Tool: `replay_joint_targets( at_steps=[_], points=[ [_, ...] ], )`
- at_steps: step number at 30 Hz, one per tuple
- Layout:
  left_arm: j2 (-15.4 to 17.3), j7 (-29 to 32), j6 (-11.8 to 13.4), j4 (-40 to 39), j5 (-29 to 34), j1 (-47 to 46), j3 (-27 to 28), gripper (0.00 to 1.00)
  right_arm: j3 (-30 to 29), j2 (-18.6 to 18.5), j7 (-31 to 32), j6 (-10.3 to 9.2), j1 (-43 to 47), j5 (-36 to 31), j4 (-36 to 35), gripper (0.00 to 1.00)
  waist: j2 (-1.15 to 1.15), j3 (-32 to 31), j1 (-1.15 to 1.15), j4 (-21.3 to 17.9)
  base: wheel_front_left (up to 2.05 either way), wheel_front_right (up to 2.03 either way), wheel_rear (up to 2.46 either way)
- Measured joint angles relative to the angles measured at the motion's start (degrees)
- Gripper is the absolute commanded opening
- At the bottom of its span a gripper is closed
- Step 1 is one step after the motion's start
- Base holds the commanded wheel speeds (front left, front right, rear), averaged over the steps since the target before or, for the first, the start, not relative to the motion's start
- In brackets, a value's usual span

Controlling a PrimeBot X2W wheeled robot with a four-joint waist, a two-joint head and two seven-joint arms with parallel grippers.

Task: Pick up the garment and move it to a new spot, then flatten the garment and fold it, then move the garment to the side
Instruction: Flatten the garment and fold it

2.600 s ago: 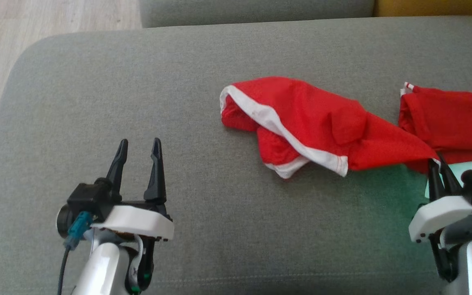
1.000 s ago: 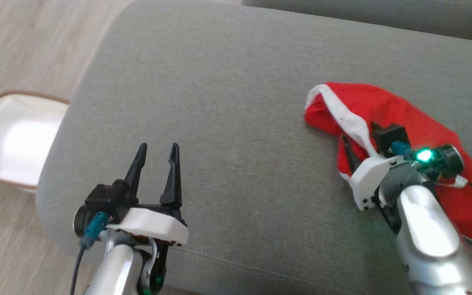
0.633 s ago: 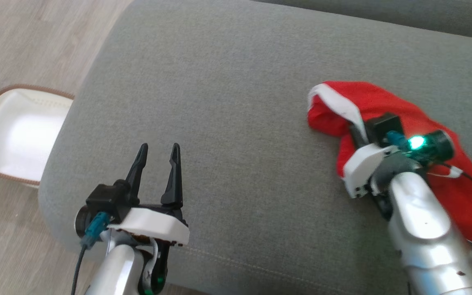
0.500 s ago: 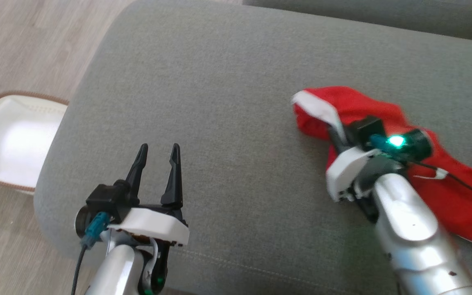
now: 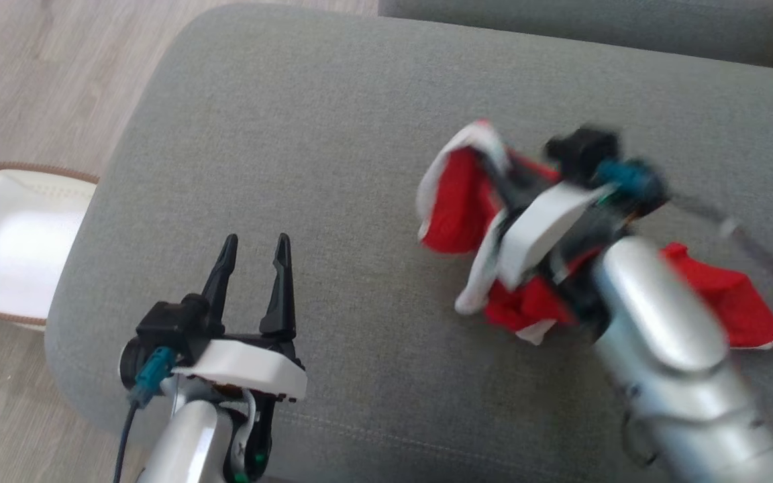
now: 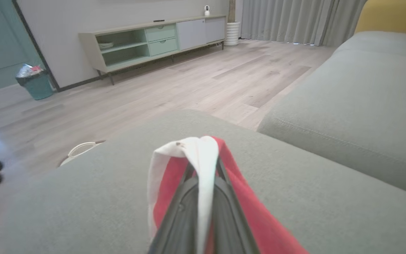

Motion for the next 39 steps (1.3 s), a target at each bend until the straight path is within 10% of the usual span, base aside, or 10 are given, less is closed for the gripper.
replay_joint_targets(
  at_steps=[15, 16, 17, 25, 39],
  points=[
    [0.0, 0.0, -0.4, 0.0, -0.1, -2.2, -1.3, 1.0, -2.1, -21.4, 5.7, 0.0, -21.0, -1.9, 18.2, 0.0, 0.0, 5.2, 0.0, 3.3, 0.0, 0.0, 0.0],
    [0.0, 0.0, -0.6, 0.0, -0.1, -2.5, -1.4, 1.0, -1.5, -22.0, 5.2, 0.0, -22.7, -2.6, 20.3, 0.7, 0.0, 5.7, 0.0, 3.5, 0.0, 0.0, 0.0],
    [0.0, 0.0, -0.6, 0.0, -0.1, -2.8, -1.5, 1.0, -0.9, -22.8, 4.9, 0.0, -24.4, -4.0, 22.5, 1.0, 0.0, 6.1, 0.0, 3.6, 0.0, 0.0, 0.0],
    [-0.1, 0.0, -0.5, 0.0, -0.7, -4.9, -2.3, 1.0, -2.1, -23.6, -1.2, 0.0, -32.0, -11.0, 35.0, 1.0, 0.0, 7.9, 0.0, 3.7, 0.0, 0.0, 0.0],
    [-0.1, 0.0, -0.6, -0.4, 0.7, -3.6, 0.2, 1.0, -7.1, -12.6, -19.3, 0.0, -27.3, -8.4, 38.1, 1.0, 0.0, 2.3, 0.0, -3.6, 0.0, 0.0, 0.0]
  ],
)
